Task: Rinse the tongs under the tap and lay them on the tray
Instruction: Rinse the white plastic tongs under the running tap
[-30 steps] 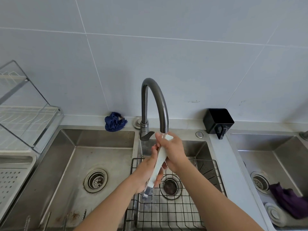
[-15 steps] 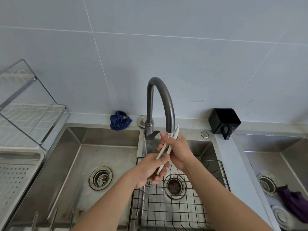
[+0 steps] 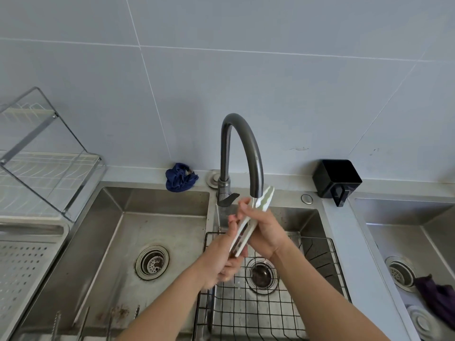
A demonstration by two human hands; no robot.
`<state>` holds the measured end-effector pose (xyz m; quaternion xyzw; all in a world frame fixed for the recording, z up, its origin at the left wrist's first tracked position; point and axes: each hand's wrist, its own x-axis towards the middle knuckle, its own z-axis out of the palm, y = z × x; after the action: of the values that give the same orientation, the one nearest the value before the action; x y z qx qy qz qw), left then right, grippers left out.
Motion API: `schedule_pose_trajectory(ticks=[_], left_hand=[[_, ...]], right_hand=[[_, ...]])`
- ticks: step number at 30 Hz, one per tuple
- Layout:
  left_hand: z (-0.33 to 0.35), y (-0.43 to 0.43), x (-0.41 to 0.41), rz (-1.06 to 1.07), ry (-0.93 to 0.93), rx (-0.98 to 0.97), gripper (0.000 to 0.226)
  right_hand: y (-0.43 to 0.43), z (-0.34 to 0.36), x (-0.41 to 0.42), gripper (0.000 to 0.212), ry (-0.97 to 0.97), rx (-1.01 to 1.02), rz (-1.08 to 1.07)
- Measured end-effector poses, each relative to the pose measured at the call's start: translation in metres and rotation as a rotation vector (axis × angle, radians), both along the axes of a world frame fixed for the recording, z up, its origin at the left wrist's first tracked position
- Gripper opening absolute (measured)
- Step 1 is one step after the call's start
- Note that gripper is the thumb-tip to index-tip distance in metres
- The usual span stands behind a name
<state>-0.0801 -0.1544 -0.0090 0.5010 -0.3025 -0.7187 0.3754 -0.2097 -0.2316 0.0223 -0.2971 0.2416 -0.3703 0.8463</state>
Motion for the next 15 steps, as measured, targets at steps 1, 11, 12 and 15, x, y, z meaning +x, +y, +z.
schedule_pose_trajectory(ticks=[1, 11, 12, 15], left_hand=[[0.0, 0.001, 0.003, -0.078, 0.035, 0.041, 0.082], [0.01, -0.016, -0.015, 0.141, -0.192, -0.003, 0.055], [0.012, -0.02, -0.008, 0.049, -0.038, 0.112, 0.061], [0.013, -0.023, 0.005, -0.133, 0.181, 0.177, 0.071]], right_hand=[[-0.002, 0.0, -0.002, 0.015, 0.011, -0.002, -0.001], [-0.004, 0.001, 0.019, 0.017, 0.25, 0.161, -0.402], [-0.007, 0.004, 0.012, 0.017, 0.124, 0.207, -0.318], [-0.009, 0.001, 0.0, 0.011, 0.085, 0.192, -0.203]])
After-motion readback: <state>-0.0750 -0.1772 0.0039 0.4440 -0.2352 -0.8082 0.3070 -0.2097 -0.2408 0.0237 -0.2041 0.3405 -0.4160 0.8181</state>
